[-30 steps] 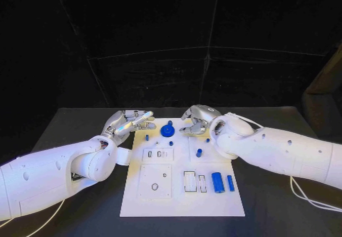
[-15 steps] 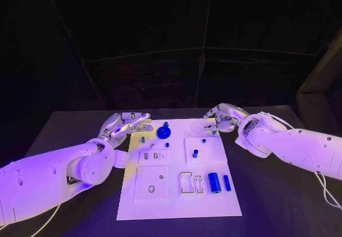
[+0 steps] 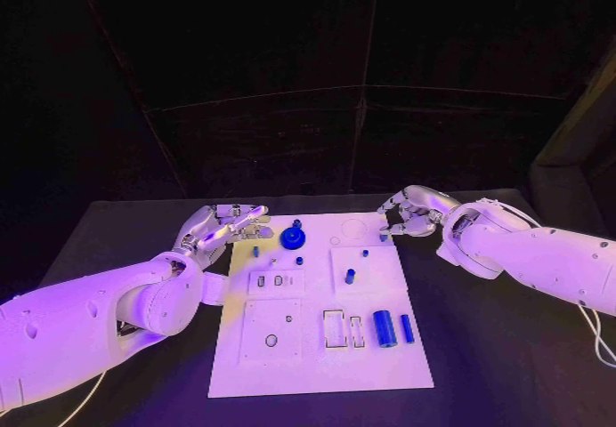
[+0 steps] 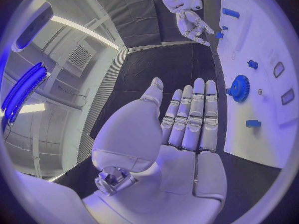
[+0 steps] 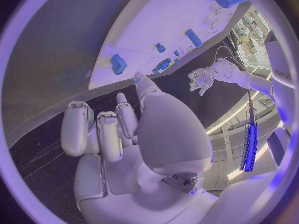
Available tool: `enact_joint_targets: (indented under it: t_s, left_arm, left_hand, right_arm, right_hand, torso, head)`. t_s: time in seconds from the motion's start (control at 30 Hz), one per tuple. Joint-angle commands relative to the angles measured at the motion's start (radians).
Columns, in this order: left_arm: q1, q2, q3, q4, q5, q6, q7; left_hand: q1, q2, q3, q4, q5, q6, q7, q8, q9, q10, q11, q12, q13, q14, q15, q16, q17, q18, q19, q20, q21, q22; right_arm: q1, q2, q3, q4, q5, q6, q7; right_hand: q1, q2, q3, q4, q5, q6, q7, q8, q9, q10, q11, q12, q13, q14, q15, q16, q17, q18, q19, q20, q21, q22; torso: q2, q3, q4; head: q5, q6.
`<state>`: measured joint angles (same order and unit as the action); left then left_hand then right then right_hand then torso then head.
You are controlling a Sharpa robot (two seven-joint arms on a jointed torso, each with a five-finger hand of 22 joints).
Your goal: Assemble the parts on the task board
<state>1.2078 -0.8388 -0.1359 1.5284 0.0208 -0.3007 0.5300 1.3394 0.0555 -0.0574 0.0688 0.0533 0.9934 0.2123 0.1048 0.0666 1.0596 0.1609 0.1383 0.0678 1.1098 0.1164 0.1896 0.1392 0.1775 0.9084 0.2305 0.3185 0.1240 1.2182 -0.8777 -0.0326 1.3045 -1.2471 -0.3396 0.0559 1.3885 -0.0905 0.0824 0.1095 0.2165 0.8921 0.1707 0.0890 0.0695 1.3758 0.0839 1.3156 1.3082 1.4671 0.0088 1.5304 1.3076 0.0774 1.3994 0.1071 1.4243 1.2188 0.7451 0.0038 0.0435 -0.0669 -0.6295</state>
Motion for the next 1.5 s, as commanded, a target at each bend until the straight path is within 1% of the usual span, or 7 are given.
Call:
enact_joint_targets:
  t_s: [0.03, 0.33, 0.57, 0.7, 1.17, 1.37, 1.5]
  left_arm:
    - [0.0, 0.002, 0.001, -0.001, -0.001, 0.015, 0.005]
    - [0.0, 0.002, 0.0, -0.002, -0.001, 0.014, 0.005]
    - [0.0, 0.002, 0.0, -0.003, -0.001, 0.014, 0.005]
    - [0.0, 0.002, 0.0, -0.004, -0.001, 0.013, 0.005]
    - [-0.001, 0.002, 0.0, -0.005, -0.001, 0.012, 0.005]
    - [-0.001, 0.002, 0.0, -0.005, -0.001, 0.012, 0.004]
    - [-0.001, 0.003, 0.0, -0.006, -0.001, 0.012, 0.003]
  left_hand:
    - [0.002, 0.012, -0.001, -0.007, -0.001, 0.006, 0.001, -0.003, 0.0, 0.007, -0.001, -0.004, -0.001, 0.008, 0.001, -0.004, 0.001, 0.006, 0.003, -0.001, 0.001, -0.001]
    - [0.003, 0.012, -0.002, -0.007, -0.001, 0.006, 0.001, -0.004, 0.0, 0.008, -0.001, -0.004, -0.001, 0.008, 0.0, -0.004, 0.001, 0.006, 0.003, -0.001, 0.001, -0.001]
    - [0.003, 0.012, -0.002, -0.007, -0.001, 0.006, 0.001, -0.004, 0.0, 0.008, -0.001, -0.004, -0.001, 0.008, 0.0, -0.004, 0.001, 0.006, 0.003, -0.001, 0.001, -0.001]
    - [0.003, 0.012, -0.002, -0.007, -0.001, 0.006, 0.001, -0.004, 0.0, 0.008, -0.001, -0.004, -0.001, 0.008, 0.0, -0.004, 0.001, 0.006, 0.003, -0.001, 0.001, -0.001]
    - [0.003, 0.012, -0.002, -0.007, -0.001, 0.006, 0.001, -0.004, 0.0, 0.008, -0.001, -0.004, -0.001, 0.008, 0.0, -0.004, 0.001, 0.006, 0.003, -0.001, 0.001, -0.001]
    - [0.003, 0.012, -0.002, -0.009, -0.001, 0.006, 0.001, -0.004, 0.0, 0.008, -0.001, -0.005, -0.001, 0.009, 0.0, -0.005, 0.001, 0.006, 0.003, -0.001, 0.001, -0.002]
    - [0.003, 0.012, -0.002, -0.009, -0.001, 0.006, 0.001, -0.004, 0.0, 0.008, -0.001, -0.005, -0.001, 0.009, 0.0, -0.005, 0.001, 0.006, 0.003, -0.001, 0.001, -0.002]
  right_arm:
    - [0.0, 0.0, 0.0, -0.012, 0.006, 0.056, 0.041]
    - [-0.008, -0.003, 0.0, -0.03, 0.003, 0.075, 0.046]
    - [-0.013, -0.002, 0.0, -0.037, 0.003, 0.087, 0.05]
    - [-0.019, 0.001, 0.0, -0.04, 0.003, 0.088, 0.047]
    - [-0.035, 0.018, 0.0, -0.063, 0.003, 0.068, 0.032]
    - [-0.037, 0.026, 0.0, -0.068, 0.003, 0.06, 0.033]
    - [-0.037, 0.029, 0.0, -0.069, 0.003, 0.062, 0.034]
  right_hand:
    - [0.009, -0.002, 0.0, -0.006, 0.005, -0.007, 0.001, -0.006, -0.001, 0.008, -0.002, 0.003, 0.002, 0.082, -0.004, 0.005, 0.163, -0.009, 0.006, 0.003, 0.005, 0.001]
    - [0.008, -0.001, -0.001, -0.006, 0.005, -0.005, 0.001, -0.006, -0.001, 0.01, -0.002, 0.006, 0.006, 0.082, -0.004, 0.005, 0.164, -0.009, 0.006, 0.003, 0.005, 0.001]
    - [0.008, 0.002, -0.002, -0.007, 0.006, 0.004, 0.0, -0.001, 0.001, 0.014, -0.003, 0.011, 0.01, 0.082, -0.004, 0.005, 0.165, -0.009, 0.006, 0.003, 0.005, 0.002]
    - [0.009, 0.007, -0.002, -0.01, 0.007, 0.012, -0.002, 0.002, 0.002, 0.016, -0.004, 0.013, 0.012, 0.082, -0.005, 0.005, 0.165, -0.009, 0.007, 0.003, 0.006, 0.002]
    - [0.025, 0.04, 0.015, -0.027, -0.002, 0.044, -0.006, 0.013, 0.004, 0.023, -0.009, 0.022, 0.021, 0.082, -0.009, 0.006, 0.167, -0.009, 0.007, -0.001, 0.007, 0.004]
    - [0.029, 0.06, 0.034, -0.037, -0.031, 0.066, -0.009, 0.018, 0.003, 0.027, -0.012, 0.026, 0.025, 0.083, -0.012, 0.006, 0.169, -0.009, 0.008, -0.004, 0.008, 0.005]
    - [0.029, 0.07, 0.045, -0.04, -0.04, 0.082, -0.012, 0.022, 0.004, 0.03, -0.014, 0.029, 0.028, 0.083, -0.014, 0.006, 0.17, -0.009, 0.008, -0.005, 0.008, 0.007]
  torso:
    - [0.0, -0.0008, 0.0006]
    - [0.0, -0.0014, -0.0001]
    - [0.0, -0.0017, 0.0013]
    - [0.0, -0.0013, -0.0009]
    - [-0.001, -0.0014, 0.0016]
    - [0.0, -0.0013, -0.0003]
    - [0.0, -0.0016, 0.0001]
  head:
    - [-0.001, -0.001]
    - [0.0, -0.006]
    - [-0.002, -0.007]
    - [-0.001, -0.008]
    - [-0.004, -0.01]
    - [-0.004, -0.01]
    - [-0.004, -0.01]
